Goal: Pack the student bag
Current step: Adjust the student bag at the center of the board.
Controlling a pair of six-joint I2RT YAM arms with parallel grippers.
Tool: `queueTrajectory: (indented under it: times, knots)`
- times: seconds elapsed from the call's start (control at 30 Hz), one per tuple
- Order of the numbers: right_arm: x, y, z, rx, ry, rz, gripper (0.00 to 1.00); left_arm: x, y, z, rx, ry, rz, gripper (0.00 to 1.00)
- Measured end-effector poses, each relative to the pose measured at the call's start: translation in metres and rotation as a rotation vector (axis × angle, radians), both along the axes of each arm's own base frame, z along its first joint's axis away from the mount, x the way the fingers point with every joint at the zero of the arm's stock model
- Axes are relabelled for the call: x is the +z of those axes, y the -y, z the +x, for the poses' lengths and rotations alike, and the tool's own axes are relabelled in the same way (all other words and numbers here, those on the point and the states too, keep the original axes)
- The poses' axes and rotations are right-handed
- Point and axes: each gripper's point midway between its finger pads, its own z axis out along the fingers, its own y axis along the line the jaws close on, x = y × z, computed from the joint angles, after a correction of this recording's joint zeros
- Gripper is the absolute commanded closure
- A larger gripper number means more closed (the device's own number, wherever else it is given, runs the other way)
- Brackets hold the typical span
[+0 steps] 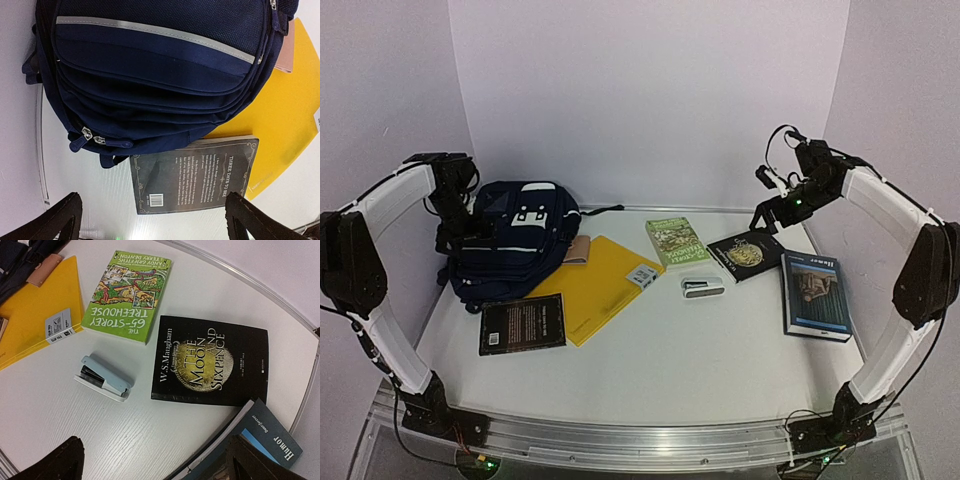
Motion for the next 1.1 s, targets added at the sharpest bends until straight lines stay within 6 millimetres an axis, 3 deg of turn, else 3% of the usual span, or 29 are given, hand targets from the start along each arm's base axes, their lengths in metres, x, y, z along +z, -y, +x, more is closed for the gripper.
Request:
queueTrajectory:
  times: [0.2, 0.43, 0.8, 0.93, 1.1]
  knots:
    - [0.0, 0.001, 0.001, -0.005, 0.001, -0.007, 0.02, -0.027, 0.0, 0.003, -0.053, -0.068, 0.021, 0.0]
    - [-0.001, 0.003, 0.001, -0.012, 0.0, -0.018, 0.02, -0.093, -0.005, 0.014, -0.113, -0.212, 0.083, 0.0]
    - [-0.008, 0.005, -0.004, -0.014, -0.024, -0.027, 0.02, -0.117, 0.005, 0.037, -0.302, -0.15, 0.171, 0.02]
    - [-0.008, 0.005, -0.004, -0.014, -0.026, -0.028, 0.02, -0.13, 0.006, 0.038, -0.329, -0.171, 0.184, 0.12]
    - [-0.01, 0.006, -0.005, -0.016, -0.029, -0.032, 0.02, -0.137, 0.019, 0.037, -0.381, -0.163, 0.171, 0.47]
